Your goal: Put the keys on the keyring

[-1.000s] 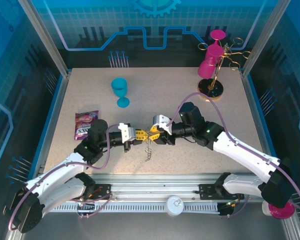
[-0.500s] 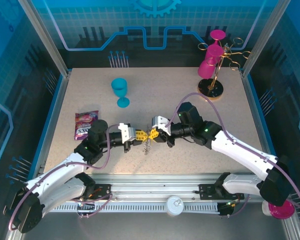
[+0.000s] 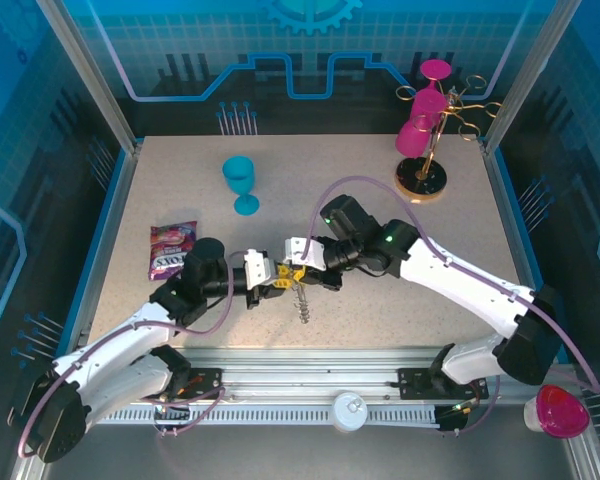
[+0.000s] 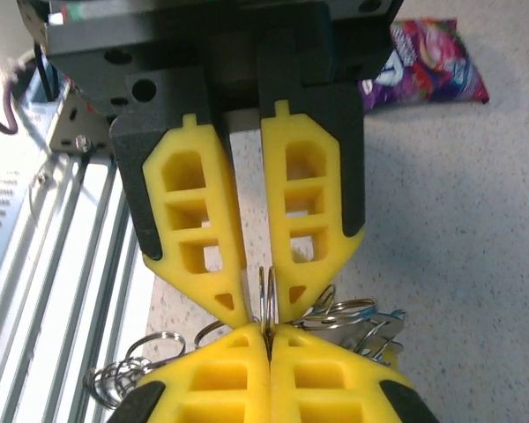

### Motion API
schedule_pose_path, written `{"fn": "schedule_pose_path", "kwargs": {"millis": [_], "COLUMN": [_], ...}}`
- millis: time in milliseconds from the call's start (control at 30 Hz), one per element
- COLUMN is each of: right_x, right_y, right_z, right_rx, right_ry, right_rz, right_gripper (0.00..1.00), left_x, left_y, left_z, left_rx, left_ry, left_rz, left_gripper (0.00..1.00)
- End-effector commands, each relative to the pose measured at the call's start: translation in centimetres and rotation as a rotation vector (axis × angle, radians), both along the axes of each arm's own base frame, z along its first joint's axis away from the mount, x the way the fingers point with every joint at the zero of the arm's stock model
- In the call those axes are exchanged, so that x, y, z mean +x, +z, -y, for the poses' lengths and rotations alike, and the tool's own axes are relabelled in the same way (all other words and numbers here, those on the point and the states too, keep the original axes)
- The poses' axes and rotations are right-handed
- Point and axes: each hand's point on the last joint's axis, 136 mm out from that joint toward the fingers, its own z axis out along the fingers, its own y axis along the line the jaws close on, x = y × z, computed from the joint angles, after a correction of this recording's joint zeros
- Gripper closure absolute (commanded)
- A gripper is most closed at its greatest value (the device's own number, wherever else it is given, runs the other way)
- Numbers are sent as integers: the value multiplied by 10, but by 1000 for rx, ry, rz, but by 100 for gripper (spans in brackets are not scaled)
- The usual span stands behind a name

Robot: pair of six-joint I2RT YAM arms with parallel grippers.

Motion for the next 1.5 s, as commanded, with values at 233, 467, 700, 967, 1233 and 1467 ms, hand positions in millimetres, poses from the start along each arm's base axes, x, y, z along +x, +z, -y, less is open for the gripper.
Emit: {"fn": "schedule_pose_path", "kwargs": {"millis": [233,467,700,967,1233,1467], "right_x": [-13,-10,3,-2,-3,-5], "right_y": [-12,-7,24,22,19,18], "right_z": [-4,-8,5,7,9,21], "right_rx": [-159,-64,240,297,282,249], "right_ry": [107,61,-88,-105,-105,-112], "right_rz": [21,-19,-87,-150,-162,-173], "right_gripper": [100,98,66,67,85,98], "left_x": [-2,-8,-12,-13,-12,-12], "left_y": [16,21,25,26,26,27], "left_z": [4,5,5,4,3,3], "left_rx": [-13,-46,-79,-87,-86,-89], "left_ry": [-31,-56,-68,-69,-58,-57], "left_rz": [37,51,80,94,103,109], "left_gripper": [91,100,100,100,100,100]}}
